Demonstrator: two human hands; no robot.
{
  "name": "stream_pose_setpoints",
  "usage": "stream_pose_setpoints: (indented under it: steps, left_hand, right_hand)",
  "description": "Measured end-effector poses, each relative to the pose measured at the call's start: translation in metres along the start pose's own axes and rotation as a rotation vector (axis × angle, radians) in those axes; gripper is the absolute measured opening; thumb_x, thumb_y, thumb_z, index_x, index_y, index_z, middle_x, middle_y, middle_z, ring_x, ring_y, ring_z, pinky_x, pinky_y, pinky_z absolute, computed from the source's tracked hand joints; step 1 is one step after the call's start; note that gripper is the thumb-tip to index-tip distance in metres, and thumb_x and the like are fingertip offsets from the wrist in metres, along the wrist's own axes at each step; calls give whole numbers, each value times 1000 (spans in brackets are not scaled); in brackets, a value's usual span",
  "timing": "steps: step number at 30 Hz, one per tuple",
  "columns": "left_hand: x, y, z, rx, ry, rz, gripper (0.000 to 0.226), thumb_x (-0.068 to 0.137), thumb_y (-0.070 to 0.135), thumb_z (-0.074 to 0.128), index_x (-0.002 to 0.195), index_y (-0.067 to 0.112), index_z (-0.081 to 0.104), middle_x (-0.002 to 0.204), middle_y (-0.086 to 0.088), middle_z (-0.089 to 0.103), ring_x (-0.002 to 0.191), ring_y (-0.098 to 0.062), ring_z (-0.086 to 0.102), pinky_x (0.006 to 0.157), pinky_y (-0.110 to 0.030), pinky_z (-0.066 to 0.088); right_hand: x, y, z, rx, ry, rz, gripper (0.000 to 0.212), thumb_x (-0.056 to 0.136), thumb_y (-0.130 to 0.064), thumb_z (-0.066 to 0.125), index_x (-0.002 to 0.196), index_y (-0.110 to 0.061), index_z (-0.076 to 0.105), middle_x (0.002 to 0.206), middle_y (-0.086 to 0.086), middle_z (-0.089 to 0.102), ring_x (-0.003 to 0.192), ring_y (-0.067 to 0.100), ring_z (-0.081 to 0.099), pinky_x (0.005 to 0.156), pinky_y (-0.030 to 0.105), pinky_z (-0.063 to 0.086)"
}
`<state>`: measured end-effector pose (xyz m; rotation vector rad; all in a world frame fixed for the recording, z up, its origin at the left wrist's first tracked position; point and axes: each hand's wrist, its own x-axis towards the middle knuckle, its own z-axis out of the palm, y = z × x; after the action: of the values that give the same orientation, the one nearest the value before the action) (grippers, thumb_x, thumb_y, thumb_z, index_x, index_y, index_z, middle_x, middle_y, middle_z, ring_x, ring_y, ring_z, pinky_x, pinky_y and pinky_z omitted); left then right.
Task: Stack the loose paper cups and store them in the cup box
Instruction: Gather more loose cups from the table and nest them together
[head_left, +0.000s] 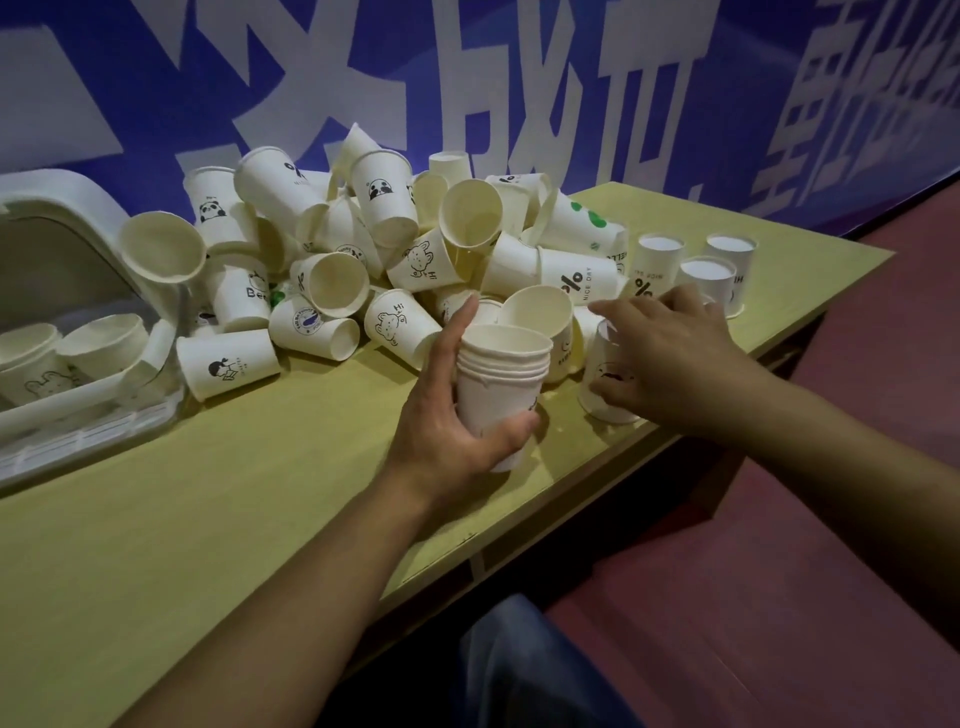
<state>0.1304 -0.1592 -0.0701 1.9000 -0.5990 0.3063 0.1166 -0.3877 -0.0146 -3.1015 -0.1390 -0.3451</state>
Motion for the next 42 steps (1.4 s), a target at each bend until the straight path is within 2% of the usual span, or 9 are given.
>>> stream_pose_setpoints:
  steps: [4,9,15,21,24,29,33,36,42]
  left_hand:
    - [-3,-3,-3,-27,-90,7,98,65,51,78,145,63,22,144,32,43,128,-2,52,99,-39,54]
    - [-6,-5,-6,-44,-169,-2,89,65,48,79,139,55,32,131,18,51,107,-13,63,79,-42,61]
    - [-7,-3,-7,-79,-250,-16,85,65,46,78,138,51,36,130,11,52,106,-13,63,74,-30,60]
    - [-9,-3,-4,-89,-232,-52,99,66,47,81,149,50,26,136,13,55,110,-13,65,82,-43,61]
    - [-11,-4,-6,-76,-199,-63,108,67,49,81,151,57,15,143,13,51,116,-12,63,87,-48,60]
    - [-11,-3,-9,-57,-155,-76,114,63,53,79,147,65,3,136,29,48,113,-2,61,85,-43,61]
    - [-11,-3,-11,-70,-94,-63,120,63,50,81,149,62,-1,134,18,52,113,-3,62,85,-42,61]
    - [-9,-3,-15,-93,-9,-23,109,64,48,83,143,68,10,133,31,51,112,-5,64,87,-45,60]
    - [-6,-8,-30,3,87,-22,87,65,55,77,135,70,28,130,45,42,116,-6,60,85,-37,61]
  right_hand:
    - [0,2,-2,47,82,17,68,87,-52,61,146,-31,35,141,0,51,125,30,39,100,45,35]
    - [1,0,-26,385,183,122,63,81,-47,71,138,-32,49,142,1,48,128,28,43,101,46,43]
    - [4,4,-36,722,406,168,45,83,-43,71,122,-26,56,128,-1,52,106,13,54,75,20,48]
    - [-6,-36,-8,1202,267,123,33,83,-31,76,102,-24,51,111,0,58,97,22,66,70,33,60]
    - [-5,-49,1,1214,235,97,46,82,-31,78,115,-28,46,104,-1,56,87,19,69,78,42,61]
    - [-4,-57,3,1179,156,10,76,87,-28,73,144,-50,28,102,6,51,81,17,67,76,30,60]
    - [0,-56,9,1105,206,-33,46,94,-29,63,135,-46,51,99,-5,52,88,3,59,78,20,50]
    - [2,-52,15,1033,200,-76,29,98,-25,54,121,-39,67,108,-6,53,97,-4,53,78,8,41]
    - [12,-29,14,345,95,-244,63,90,-18,63,143,-44,42,147,-10,42,136,16,33,110,44,33]
